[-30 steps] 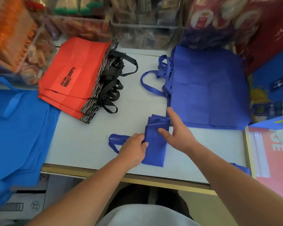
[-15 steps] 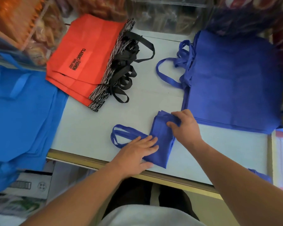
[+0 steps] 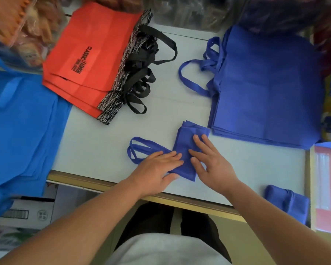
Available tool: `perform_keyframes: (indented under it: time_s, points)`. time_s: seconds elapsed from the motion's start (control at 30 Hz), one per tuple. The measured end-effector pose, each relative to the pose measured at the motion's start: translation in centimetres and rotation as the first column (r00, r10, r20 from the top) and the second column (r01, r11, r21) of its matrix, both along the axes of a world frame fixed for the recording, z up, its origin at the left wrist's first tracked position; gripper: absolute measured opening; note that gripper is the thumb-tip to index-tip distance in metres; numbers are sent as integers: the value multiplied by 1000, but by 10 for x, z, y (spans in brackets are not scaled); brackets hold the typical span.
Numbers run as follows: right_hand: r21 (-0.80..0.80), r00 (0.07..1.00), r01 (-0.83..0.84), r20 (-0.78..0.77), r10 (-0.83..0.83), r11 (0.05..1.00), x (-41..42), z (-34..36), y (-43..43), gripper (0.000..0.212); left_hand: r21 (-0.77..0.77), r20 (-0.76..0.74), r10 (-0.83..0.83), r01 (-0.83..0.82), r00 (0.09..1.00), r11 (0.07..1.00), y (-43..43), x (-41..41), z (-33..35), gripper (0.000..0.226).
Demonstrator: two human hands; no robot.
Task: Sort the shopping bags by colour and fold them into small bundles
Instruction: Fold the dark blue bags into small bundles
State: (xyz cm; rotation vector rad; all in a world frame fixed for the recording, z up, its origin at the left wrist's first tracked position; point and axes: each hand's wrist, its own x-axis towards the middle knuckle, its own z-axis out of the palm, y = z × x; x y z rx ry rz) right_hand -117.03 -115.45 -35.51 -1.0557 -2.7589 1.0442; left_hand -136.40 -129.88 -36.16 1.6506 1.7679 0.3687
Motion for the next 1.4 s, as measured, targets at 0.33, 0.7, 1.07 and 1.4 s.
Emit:
perform_keyframes:
  time_s: [0.33,0.7,1.07,1.4]
  points:
    - [-435,965,249,42,-257,865,-12,35,7,43,-227,163,323,-283,932,932,45,-16,42,21]
    - [-484,817,525,56,-574,700,-47,18,28,48,-30,-159,289,-297,944,954,55,-8,30,67]
    - [-502,770,591,118,-627,632,-30,17,30,10,78,-75,195,-189,978,979,45,13,8,64]
    - [-1,947,318,-33,-318,948,-6,9,-3,39,86,-214,144,-128,966,988,22,33,-8,52]
